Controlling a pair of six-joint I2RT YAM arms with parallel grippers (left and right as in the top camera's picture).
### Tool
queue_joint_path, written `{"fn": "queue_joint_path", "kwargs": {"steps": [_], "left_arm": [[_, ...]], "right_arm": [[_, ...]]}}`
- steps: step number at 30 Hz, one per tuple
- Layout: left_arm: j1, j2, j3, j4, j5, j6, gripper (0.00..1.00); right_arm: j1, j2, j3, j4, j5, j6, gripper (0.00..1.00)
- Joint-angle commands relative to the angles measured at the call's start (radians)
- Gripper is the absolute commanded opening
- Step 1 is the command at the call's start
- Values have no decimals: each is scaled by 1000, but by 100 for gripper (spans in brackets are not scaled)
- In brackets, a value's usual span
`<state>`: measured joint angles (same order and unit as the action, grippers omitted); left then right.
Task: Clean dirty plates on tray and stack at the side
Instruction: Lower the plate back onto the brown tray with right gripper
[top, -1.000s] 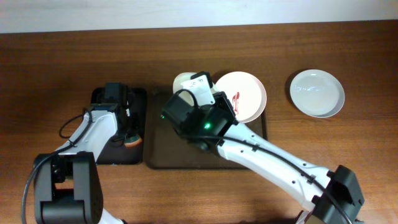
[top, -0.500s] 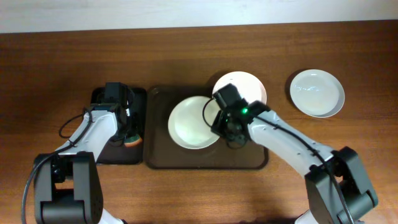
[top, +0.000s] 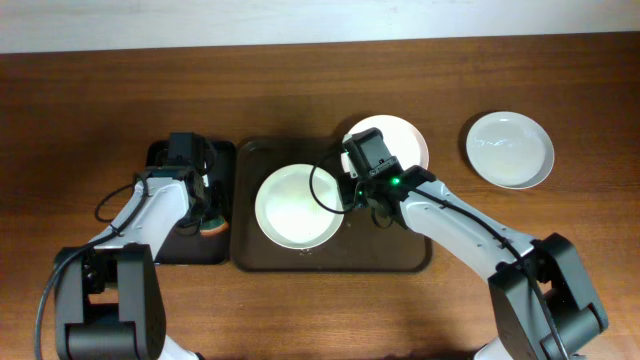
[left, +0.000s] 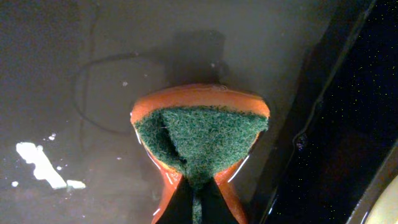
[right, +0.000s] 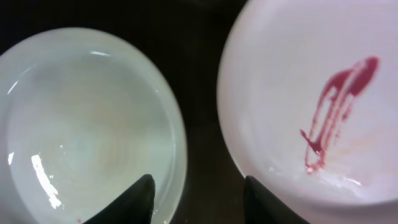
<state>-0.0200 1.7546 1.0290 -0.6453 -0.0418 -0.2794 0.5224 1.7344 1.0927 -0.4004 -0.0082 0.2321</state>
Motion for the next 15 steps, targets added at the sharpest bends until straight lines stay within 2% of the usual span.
{"fn": "queue_joint_path", "kwargs": {"steps": [1,7,10,13,15], "left_arm": [[3,14,-3,0,1,15,0],[3,14,-3,-3,44,15,0],[3,14,-3,-3,46,15,0],[3,14,-3,-3,46,15,0],[3,14,-3,-2,45,16,0]], "right_arm": [[1,67,-3,60,-91,-71,47],[0,174,-3,182,-84,-71,48],[0,187,-3,193,-66,-67,43],[1,187,-3,173,-67,-40,13],[1,187,-3,159,-71,-1,4]]}}
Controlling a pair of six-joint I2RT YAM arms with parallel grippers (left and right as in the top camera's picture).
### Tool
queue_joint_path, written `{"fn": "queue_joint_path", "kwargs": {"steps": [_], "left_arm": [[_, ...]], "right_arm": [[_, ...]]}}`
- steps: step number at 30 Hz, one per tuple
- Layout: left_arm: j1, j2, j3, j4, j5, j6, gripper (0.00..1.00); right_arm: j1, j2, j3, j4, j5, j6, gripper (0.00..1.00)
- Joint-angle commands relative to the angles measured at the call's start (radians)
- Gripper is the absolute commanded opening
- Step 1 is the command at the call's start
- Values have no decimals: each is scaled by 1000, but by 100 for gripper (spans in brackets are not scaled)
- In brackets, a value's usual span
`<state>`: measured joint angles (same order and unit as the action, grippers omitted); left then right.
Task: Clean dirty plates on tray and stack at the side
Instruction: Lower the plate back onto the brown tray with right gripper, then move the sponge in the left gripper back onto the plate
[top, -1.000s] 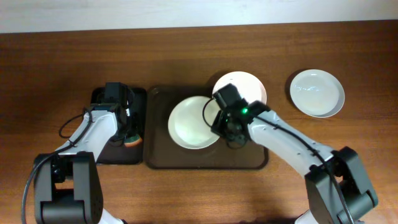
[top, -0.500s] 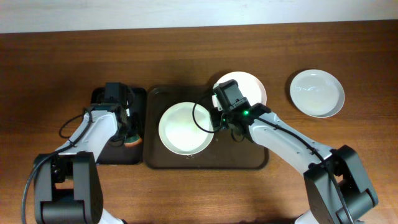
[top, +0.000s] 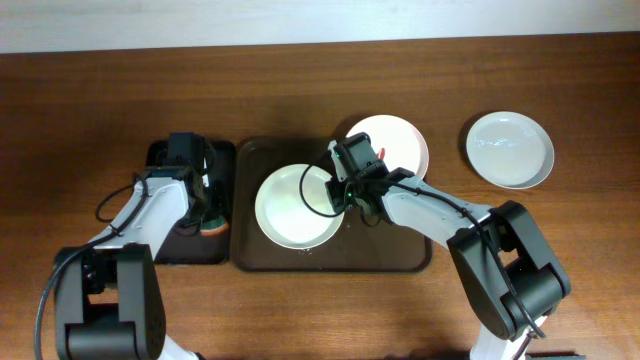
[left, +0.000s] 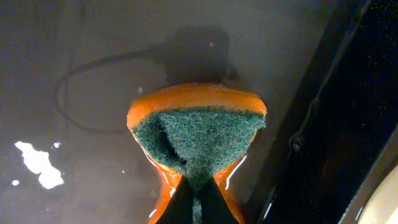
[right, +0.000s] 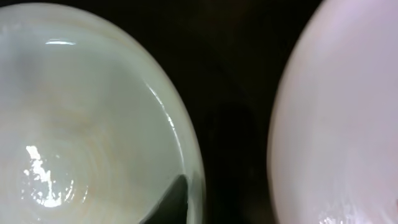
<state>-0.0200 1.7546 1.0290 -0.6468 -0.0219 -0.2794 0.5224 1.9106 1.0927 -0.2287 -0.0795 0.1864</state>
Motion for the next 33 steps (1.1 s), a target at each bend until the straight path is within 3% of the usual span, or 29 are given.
{"fn": "queue_joint_path", "kwargs": {"steps": [1,2,6,9,11,16,19,21,23,30,33], "left_arm": [[3,14,-3,1,26,16,0],[3,13,-3,2,26,16,0],[3,12,3,6,26,16,0],[3,-10,27,-2,27,16,0],[3,-56,42,-1,72,16,0],[-36,-104,43,5,399,14,0],[-105,-103,43,5,403,-65,0],[-170,-100,41,10,400,-209,0],[-217,-98,39,34,399,-274,0],[-283,-98,39,50,325,-292,0],[-286,-98,36,49,325,-376,0]], "right_arm": [[0,11,-3,-23,1,87,4],[0,11,-2,-39,1,137,4],[2,3,-3,-173,-99,594,4],[3,3,-3,-196,-198,714,4],[8,3,-3,-204,-251,713,4],[23,3,-3,-213,-274,713,4],[21,3,-3,-213,-272,713,4],[21,3,-3,-213,-272,713,4],[21,3,-3,-213,-272,713,4],[21,3,-3,-214,-273,713,4],[21,3,-3,-214,-273,712,4]]}}
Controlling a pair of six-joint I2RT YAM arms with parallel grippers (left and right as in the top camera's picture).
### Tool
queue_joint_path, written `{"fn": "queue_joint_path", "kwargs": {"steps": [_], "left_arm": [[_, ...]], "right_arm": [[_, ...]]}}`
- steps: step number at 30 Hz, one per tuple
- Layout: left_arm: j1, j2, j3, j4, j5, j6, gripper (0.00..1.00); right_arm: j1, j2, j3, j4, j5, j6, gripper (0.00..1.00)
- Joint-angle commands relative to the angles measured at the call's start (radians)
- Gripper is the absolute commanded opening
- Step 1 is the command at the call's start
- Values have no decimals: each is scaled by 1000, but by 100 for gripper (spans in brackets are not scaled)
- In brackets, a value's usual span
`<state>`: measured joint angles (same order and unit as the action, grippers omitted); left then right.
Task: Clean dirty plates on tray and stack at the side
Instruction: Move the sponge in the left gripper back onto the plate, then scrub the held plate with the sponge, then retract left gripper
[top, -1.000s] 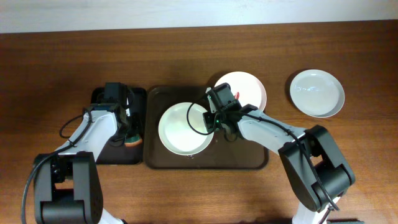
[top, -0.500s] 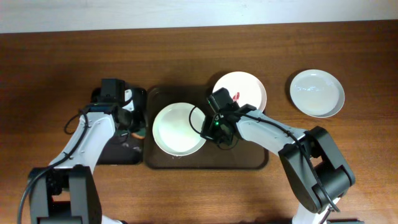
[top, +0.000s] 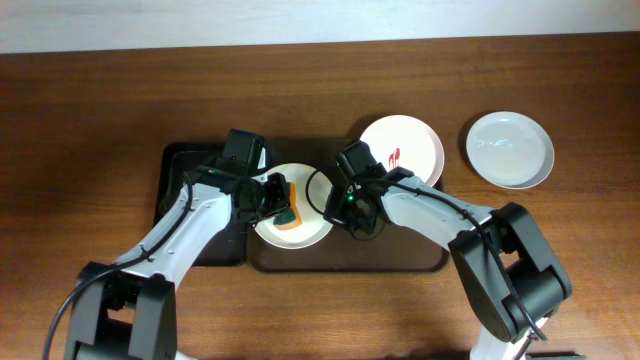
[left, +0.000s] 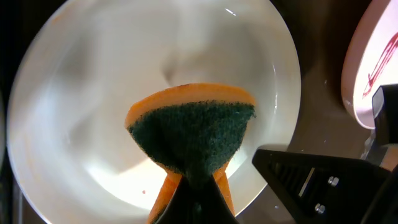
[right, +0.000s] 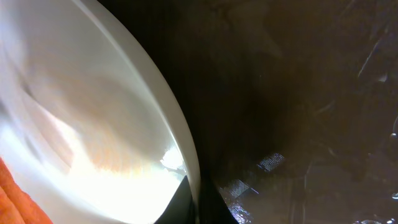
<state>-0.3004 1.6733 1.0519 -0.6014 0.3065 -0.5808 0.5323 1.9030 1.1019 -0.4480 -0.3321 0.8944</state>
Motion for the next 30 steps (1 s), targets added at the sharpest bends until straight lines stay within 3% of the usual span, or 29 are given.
{"fn": "queue_joint_path", "kwargs": {"steps": [1,13,24,30], "left_arm": [[-7,-17,13,5,-3,-85,0],[-124,185,13,95,-14,-89,0],[-108,174,15,-40,-464,-77,0],[-108,66,43,-48,-539,58,0]], "right_arm": [[11,11,-12,6,-20,4,4],[11,11,-12,6,-20,4,4],[11,11,-12,5,-21,4,4],[11,11,-12,6,-20,-13,4]]}}
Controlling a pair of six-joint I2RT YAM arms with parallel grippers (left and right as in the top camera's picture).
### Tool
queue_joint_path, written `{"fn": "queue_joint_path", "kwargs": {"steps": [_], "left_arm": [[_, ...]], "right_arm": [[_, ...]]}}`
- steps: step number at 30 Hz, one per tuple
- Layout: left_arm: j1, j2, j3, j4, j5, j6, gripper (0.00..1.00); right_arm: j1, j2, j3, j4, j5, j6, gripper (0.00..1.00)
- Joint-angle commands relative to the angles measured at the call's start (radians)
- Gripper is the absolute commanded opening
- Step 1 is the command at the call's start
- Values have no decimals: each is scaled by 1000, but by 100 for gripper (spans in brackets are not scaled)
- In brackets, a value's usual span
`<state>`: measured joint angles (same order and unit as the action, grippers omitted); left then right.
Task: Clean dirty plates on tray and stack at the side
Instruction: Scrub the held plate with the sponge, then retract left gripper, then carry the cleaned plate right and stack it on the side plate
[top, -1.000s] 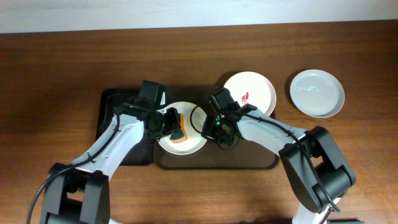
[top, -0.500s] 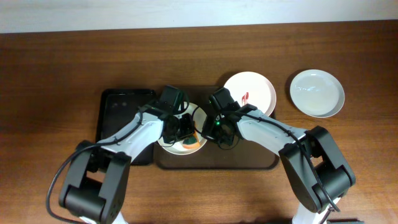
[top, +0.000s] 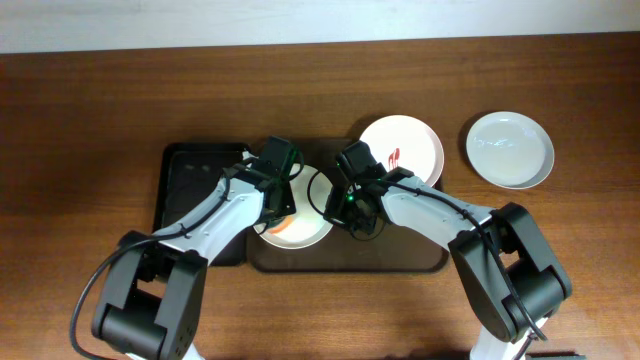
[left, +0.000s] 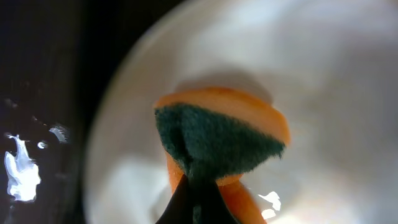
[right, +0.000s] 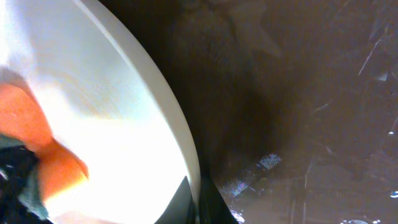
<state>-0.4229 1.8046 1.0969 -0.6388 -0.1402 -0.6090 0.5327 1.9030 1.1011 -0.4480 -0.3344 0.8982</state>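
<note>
A white plate (top: 300, 228) lies on the dark brown tray (top: 400, 255). My left gripper (top: 282, 196) is shut on an orange sponge with a green scrub face (left: 217, 140), pressed onto the plate's inside (left: 323, 74) near its left rim. My right gripper (top: 338, 205) is shut on the plate's right rim (right: 186, 155), one finger on each side of the edge. The sponge (right: 37, 143) shows at the left of the right wrist view. A second white plate with a red smear (top: 400, 148) rests at the tray's back right.
A clean white plate (top: 509, 149) sits on the wooden table to the right of the tray. A smaller black tray (top: 195, 200), wet, lies to the left of the brown one. The two arms meet over the middle plate.
My left gripper has moved right and come closer to the plate, so the sponge now sits low on the plate's surface. The right gripper still pinches the rim in the same place.
At first my left gripper held the sponge over the small black tray while the right stood open between the two plates. The right then reached the nearer plate's rim. Later it was shut on that rim with the sponge over the plate, now on it.
</note>
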Motion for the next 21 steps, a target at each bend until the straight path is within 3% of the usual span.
{"fn": "queue_joint_path", "kwargs": {"steps": [1,5,8,15,21], "left_arm": [[14,-88,-1,-10,-71,113,0],[49,-207,-1,-13,60,212,0],[143,-266,-1,-54,66,216,0],[328,-251,-7,-103,66,238,0],[328,-133,-10,-102,65,274,0]], "right_arm": [[10,11,-11,6,-15,-45,4],[10,10,-11,6,115,-197,4],[10,-24,9,-23,205,-323,4],[10,-165,128,-167,546,-591,4],[11,-269,128,-170,716,-729,4]]}}
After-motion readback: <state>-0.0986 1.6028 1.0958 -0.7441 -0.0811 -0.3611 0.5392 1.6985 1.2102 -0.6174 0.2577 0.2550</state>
